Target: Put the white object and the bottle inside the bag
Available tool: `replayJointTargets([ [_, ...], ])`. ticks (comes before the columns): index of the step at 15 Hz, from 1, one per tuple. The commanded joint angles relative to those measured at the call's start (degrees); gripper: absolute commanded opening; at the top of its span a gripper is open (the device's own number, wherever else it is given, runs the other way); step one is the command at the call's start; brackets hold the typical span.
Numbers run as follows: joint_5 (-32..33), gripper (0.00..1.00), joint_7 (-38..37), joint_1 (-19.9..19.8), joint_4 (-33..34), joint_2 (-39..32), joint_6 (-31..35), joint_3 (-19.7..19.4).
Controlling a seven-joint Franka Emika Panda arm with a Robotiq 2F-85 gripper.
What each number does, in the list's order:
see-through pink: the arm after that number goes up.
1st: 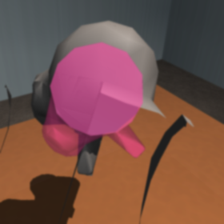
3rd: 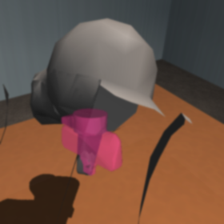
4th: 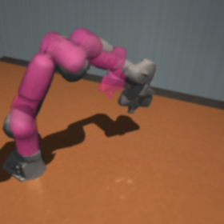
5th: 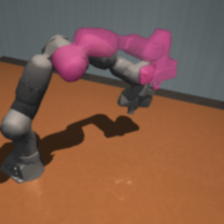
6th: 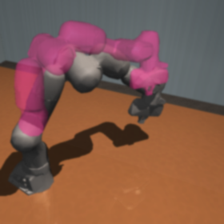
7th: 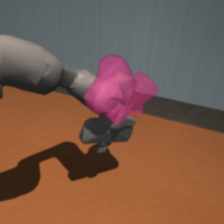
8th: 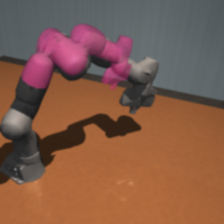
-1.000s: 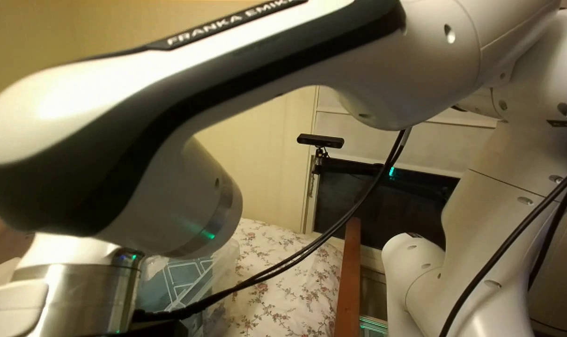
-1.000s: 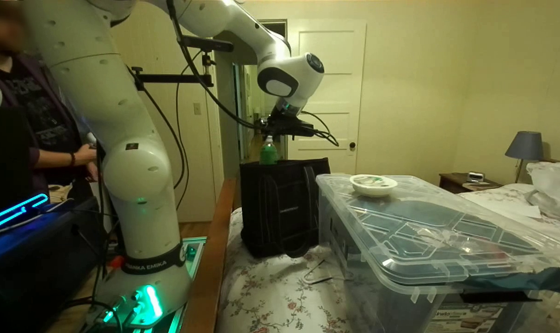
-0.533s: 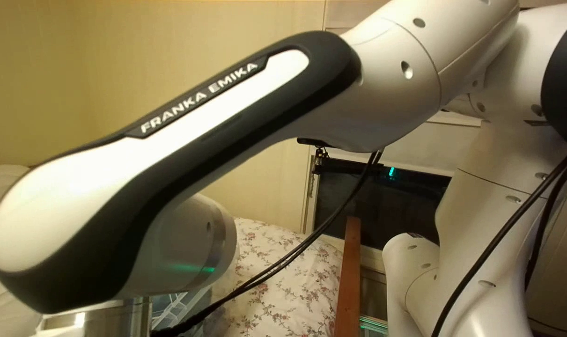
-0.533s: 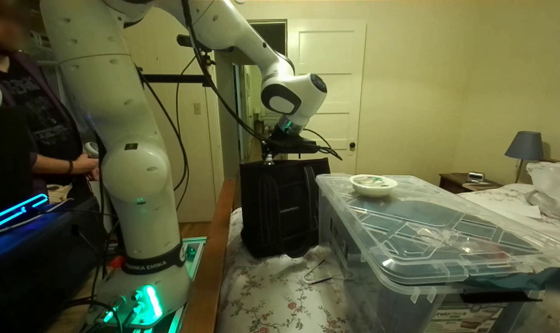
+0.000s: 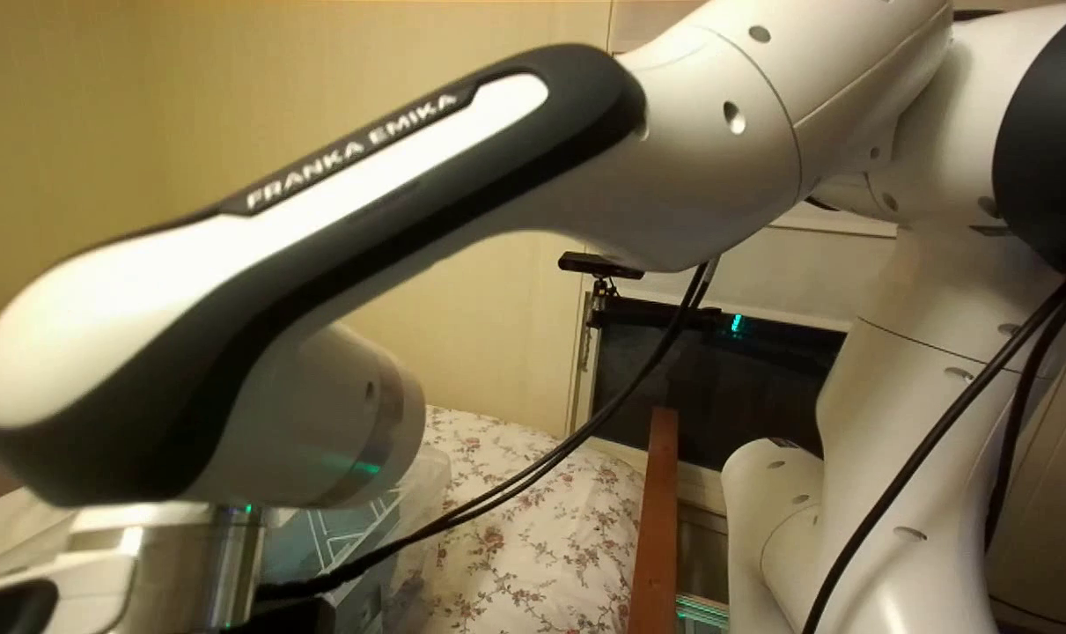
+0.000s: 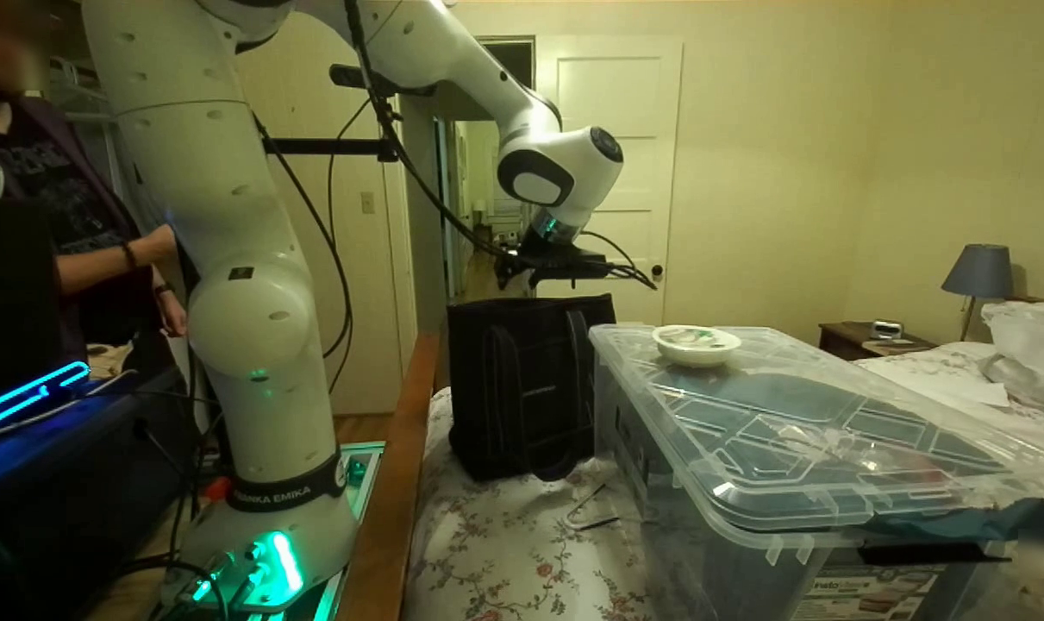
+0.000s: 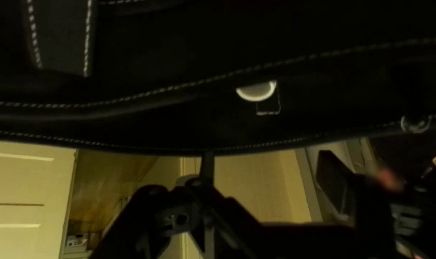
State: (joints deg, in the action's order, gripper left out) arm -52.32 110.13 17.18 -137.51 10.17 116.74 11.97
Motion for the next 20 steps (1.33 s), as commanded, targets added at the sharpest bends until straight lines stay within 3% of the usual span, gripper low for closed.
replayJointTargets([
  [1, -1.1, 1.0, -10.1, -2.3, 3.9, 6.5, -2.6, -1.1],
  [6, 9.2, 1.0, -23.4, -7.2, 6.2, 13.4, 0.9, -3.0],
  [16, 42.0, 1.0, -44.3, -12.3, 1.1, 25.0, -1.7, -7.7],
  [17, 38.6, 1.0, -41.3, -8.9, 3.4, 21.6, -0.4, -9.8],
  [20, 41.8, 1.0, -44.0, -9.4, 2.0, 23.5, -0.7, -10.1],
])
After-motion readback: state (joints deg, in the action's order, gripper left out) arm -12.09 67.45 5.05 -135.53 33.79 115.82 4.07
